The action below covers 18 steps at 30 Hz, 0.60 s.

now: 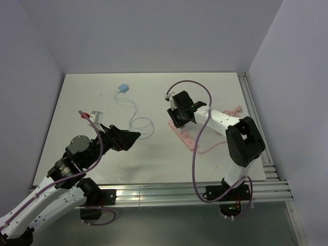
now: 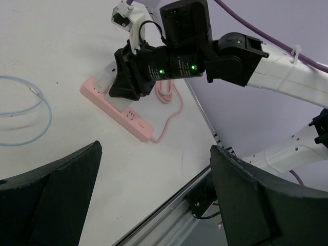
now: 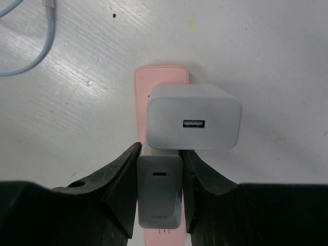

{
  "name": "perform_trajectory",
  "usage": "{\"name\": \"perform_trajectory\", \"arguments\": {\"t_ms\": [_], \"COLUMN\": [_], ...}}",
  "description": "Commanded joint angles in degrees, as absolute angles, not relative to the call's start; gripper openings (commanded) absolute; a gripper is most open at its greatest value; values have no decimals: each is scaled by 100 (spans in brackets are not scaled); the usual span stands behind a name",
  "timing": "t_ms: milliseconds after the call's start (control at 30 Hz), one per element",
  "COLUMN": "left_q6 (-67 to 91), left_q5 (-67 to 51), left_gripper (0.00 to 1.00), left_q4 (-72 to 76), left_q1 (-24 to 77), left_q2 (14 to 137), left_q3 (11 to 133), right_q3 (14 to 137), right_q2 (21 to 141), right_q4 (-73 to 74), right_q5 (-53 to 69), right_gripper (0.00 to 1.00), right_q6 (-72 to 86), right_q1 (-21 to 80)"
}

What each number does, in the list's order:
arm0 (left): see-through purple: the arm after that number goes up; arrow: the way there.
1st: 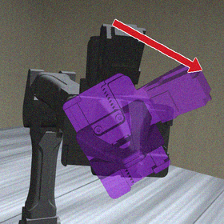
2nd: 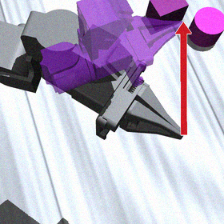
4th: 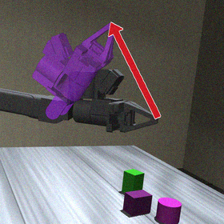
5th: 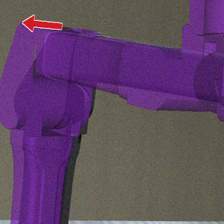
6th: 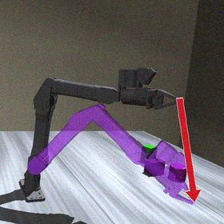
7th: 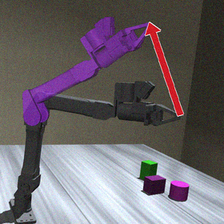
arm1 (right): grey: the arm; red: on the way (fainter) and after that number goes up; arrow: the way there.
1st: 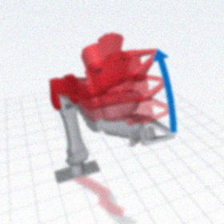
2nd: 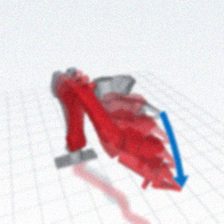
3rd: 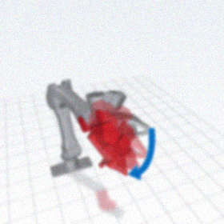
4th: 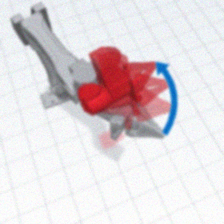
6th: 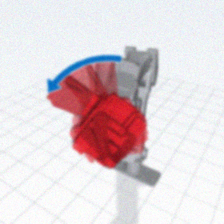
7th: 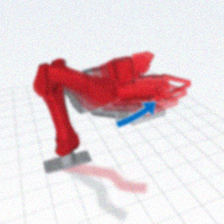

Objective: Insert the plug

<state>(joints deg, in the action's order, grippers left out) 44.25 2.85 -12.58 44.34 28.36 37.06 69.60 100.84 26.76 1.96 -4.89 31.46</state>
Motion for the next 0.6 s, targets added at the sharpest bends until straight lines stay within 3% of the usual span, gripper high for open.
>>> {"name": "perform_trajectory", "arguments": {"t_ms": [0,433,467,500,567], "left_q6": [4447,4579,4570,4553,4544], "left_q5": [308,281,273,281,316], "left_gripper": [91,92,92,93,94], "left_q4": [-1116,-1142,-1151,-1151,-1283], "left_q1": [4421,4421,4421,4421,4421], "left_q2": [2769,2830,2865,2900,3084], "left_q3": [3779,3814,3841,3867,4042], "right_q3": [6074,6029,6021,6029,6204], "right_q2": [10459,10258,10013,9898,9704], "right_q4": [2953,2901,2805,2665,2628], "right_q5": [-200,-290,-212,-124,-62], "right_gripper": [0,2,9,28,48], "right_q6": [-19,413,387,317,334], "right_q1": [3164,3349,3340,3340,3340]}}
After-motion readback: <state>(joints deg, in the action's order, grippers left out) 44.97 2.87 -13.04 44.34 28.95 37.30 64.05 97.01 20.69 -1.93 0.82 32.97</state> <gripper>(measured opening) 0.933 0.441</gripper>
